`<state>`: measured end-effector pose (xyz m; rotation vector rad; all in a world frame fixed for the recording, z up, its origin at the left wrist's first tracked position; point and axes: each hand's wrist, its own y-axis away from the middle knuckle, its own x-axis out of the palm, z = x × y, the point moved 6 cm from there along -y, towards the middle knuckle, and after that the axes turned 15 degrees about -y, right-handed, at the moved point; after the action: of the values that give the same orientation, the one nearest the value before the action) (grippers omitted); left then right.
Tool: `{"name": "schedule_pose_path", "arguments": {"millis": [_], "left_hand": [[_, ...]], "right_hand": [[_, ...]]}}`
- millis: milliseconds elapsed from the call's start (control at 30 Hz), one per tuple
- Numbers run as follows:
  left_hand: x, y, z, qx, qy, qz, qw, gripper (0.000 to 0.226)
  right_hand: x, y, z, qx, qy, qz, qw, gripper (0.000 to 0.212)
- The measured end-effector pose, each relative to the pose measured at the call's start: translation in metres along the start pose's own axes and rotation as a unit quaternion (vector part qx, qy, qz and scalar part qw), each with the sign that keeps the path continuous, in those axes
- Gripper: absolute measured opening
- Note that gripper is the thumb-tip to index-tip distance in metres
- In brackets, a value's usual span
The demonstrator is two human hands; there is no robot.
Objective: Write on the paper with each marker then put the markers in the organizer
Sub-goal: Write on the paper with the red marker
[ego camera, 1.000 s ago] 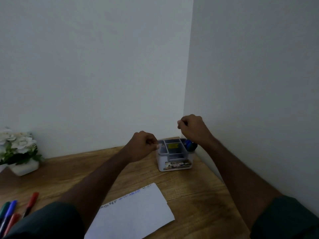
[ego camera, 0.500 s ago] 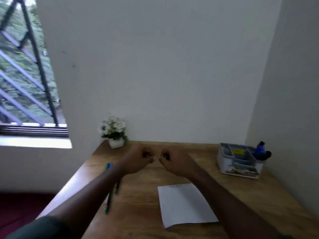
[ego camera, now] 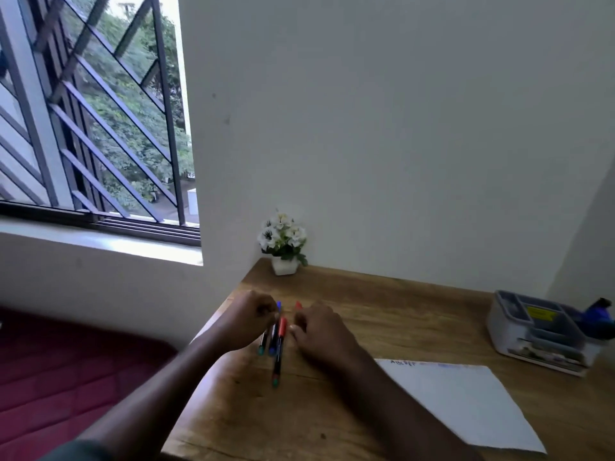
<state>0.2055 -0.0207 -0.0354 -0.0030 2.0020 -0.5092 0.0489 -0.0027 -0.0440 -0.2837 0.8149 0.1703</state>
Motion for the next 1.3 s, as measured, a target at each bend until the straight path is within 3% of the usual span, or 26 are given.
{"name": "schedule_pose_path", "arguments": {"millis": [67, 200, 300, 433, 667, 867, 1000, 1100, 1167, 1233, 1300], "left_hand": [[0.0, 0.0, -0.006, 0.009, -0.007, 0.013, 1.0, 0.03], [0.001, -0.002, -0.018, 0.025, -0.01, 0.021, 0.999, 0.023], [0.003, -0.004, -0.029, 0.025, -0.004, 0.011, 1.0, 0.012], [0.01, -0.007, -0.052, 0.067, 0.015, 0.0, 0.998, 0.035], [0.032, -0.009, -0.106, 0.164, 0.022, 0.049, 0.985, 0.015], [0.047, -0.013, -0.134, 0.194, 0.013, 0.075, 0.978, 0.014], [0.059, -0.018, -0.137, 0.175, 0.012, 0.076, 0.982, 0.012], [0.067, -0.023, -0.134, 0.152, 0.025, 0.072, 0.985, 0.012], [0.077, -0.025, -0.136, 0.149, 0.016, 0.088, 0.985, 0.016], [0.088, -0.027, -0.14, 0.152, 0.007, 0.106, 0.983, 0.019], [0.098, -0.028, -0.143, 0.154, -0.003, 0.127, 0.98, 0.021]], "right_hand": [[-0.003, -0.003, -0.007, 0.035, 0.026, -0.036, 0.998, 0.01], [-0.013, -0.005, -0.017, 0.083, 0.059, -0.056, 0.993, 0.03], [-0.026, -0.001, -0.016, 0.057, 0.11, -0.046, 0.991, 0.037], [-0.048, 0.016, -0.019, 0.028, 0.115, -0.035, 0.992, 0.028], [-0.078, 0.054, -0.03, -0.079, 0.196, -0.074, 0.975, 0.035], [-0.1, 0.078, -0.059, -0.064, 0.222, -0.122, 0.965, 0.049], [-0.118, 0.091, -0.083, -0.023, 0.164, -0.097, 0.981, 0.03], [-0.137, 0.106, -0.09, -0.052, 0.097, -0.123, 0.986, 0.049], [-0.151, 0.116, -0.098, -0.069, -0.073, -0.187, 0.977, 0.04], [-0.152, 0.123, -0.105, -0.025, -0.269, -0.218, 0.938, 0.037], [-0.141, 0.13, -0.111, -0.002, -0.31, -0.226, 0.923, 0.034]]}}
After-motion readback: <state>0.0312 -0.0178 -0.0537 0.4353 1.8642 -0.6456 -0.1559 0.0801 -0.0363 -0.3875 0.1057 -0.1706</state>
